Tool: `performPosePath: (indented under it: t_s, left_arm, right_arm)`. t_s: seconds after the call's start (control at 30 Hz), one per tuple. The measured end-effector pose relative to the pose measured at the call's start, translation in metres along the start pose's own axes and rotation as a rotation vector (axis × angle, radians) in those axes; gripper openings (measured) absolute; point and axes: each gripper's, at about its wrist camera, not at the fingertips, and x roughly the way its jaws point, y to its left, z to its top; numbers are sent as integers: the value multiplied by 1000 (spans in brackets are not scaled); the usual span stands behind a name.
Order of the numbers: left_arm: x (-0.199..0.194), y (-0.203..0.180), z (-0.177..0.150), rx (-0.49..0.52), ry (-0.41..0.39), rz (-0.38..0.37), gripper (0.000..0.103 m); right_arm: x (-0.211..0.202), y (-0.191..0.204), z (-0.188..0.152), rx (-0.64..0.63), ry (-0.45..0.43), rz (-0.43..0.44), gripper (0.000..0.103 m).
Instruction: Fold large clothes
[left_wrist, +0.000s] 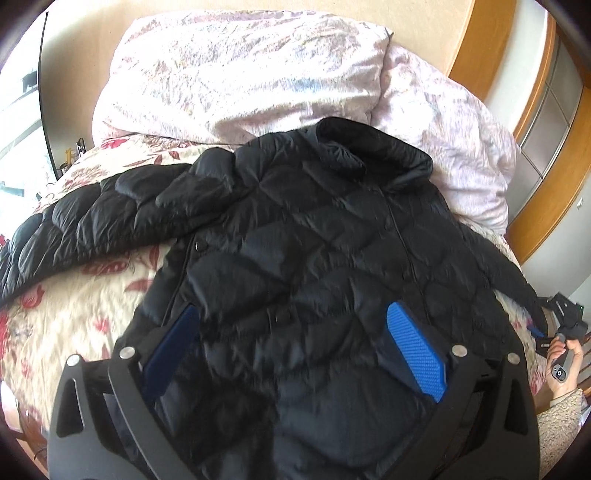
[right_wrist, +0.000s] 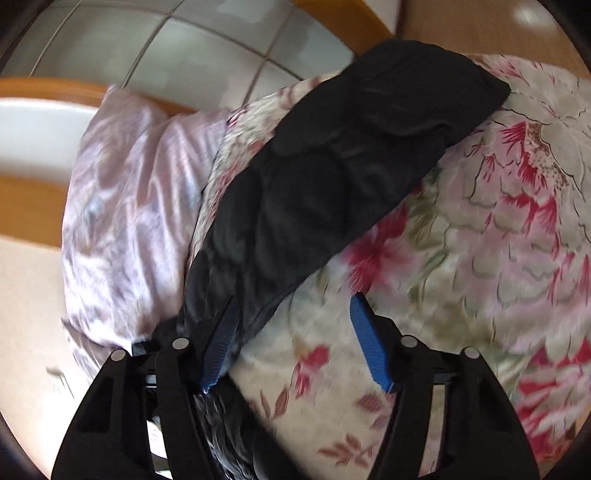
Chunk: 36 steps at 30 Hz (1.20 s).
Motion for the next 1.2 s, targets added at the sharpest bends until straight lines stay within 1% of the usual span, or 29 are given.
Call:
performPosePath:
  t_s: [0.03,0.1,0.13,0.17,0.2,0.27,0.3,0.33,0.37,0.43,0.47,0.5,0.57,0.67,0.7,0.77,0.83,0.87,0.9,0.97,1.03,1.07,1.13,1.2]
  left_arm:
    - [2,1,2,-1,1,1,101]
    - [6,3,5,-7,7,2,101]
    - [7,4,5,-9,8,0,101]
    - [10,5,7,-12,8,-6,101]
    - [11,6,6,-12,6,-6,101]
    - [13,7,6,-12,-5,-12,101]
    - [14,8,5,-12,-9,-20,101]
    - [16,10,5,-14,-7,-26,101]
    - [17,11,4,-15,-3,-27,101]
    - [19,13,4,-20,3,-38,101]
    - [19,14,3,-20,-1,-42,101]
    - [18,16,3,-20,-11,-48,101]
    - [15,19,1,-22,-44,-59,101]
    - [8,23,0,-22,-86,-78,101]
    - [6,23,0,-16,-92,-83,101]
    - [4,24,1,-5,-98,-99,101]
    - [1,26,2,-12,-100,-111,101]
    - [1,27,2,-20,-97,-120,101]
    - [2,30,2,-35,-88,-136,101]
    - [3,34,3,-59,-79,-153,101]
    - [1,37,1,-67,-92,-143,101]
    - [0,40,1,-71,-105,-131,101]
    - [-4,46,-1,-88,-132,-135,101]
    - [-7,55,-2,-128,-141,-162,101]
  right_arm:
    - [0,-2,6,10,-22,-4,56]
    - [-1,-2,15,16,-69,-29,54]
    - [-3,-2,19,17,-98,-48,52]
    - [-4,-2,24,16,-119,-63,48]
    - [-4,-3,28,16,-132,-73,46]
    - [-3,-3,34,12,-148,-91,38]
    - [0,-1,36,3,-159,-110,36]
    - [-1,-1,38,-10,-174,-130,30]
    - [-2,4,39,-42,-198,-164,22]
    - [-1,17,37,-109,-234,-221,15]
    - [-2,29,34,-170,-263,-270,13]
    - [-4,36,31,-212,-284,-299,12]
    - [-7,65,21,-338,-356,-371,10]
    - [-16,103,3,-485,-442,-395,9]
    - [-20,120,-6,-549,-472,-383,9]
    - [-29,150,-26,-654,-506,-329,9]
    - [-39,182,-56,-773,-520,-227,9]
    - [-41,193,-67,-811,-517,-188,9]
    - [-43,208,-85,-869,-504,-119,9]
    - [-44,229,-116,-950,-455,1,9]
    - [-42,242,-141,-1005,-402,84,9]
    - [-38,250,-159,-1044,-358,133,9]
    - [-29,259,-187,-1102,-279,189,9]
    - [-16,265,-211,-1140,-193,225,9]
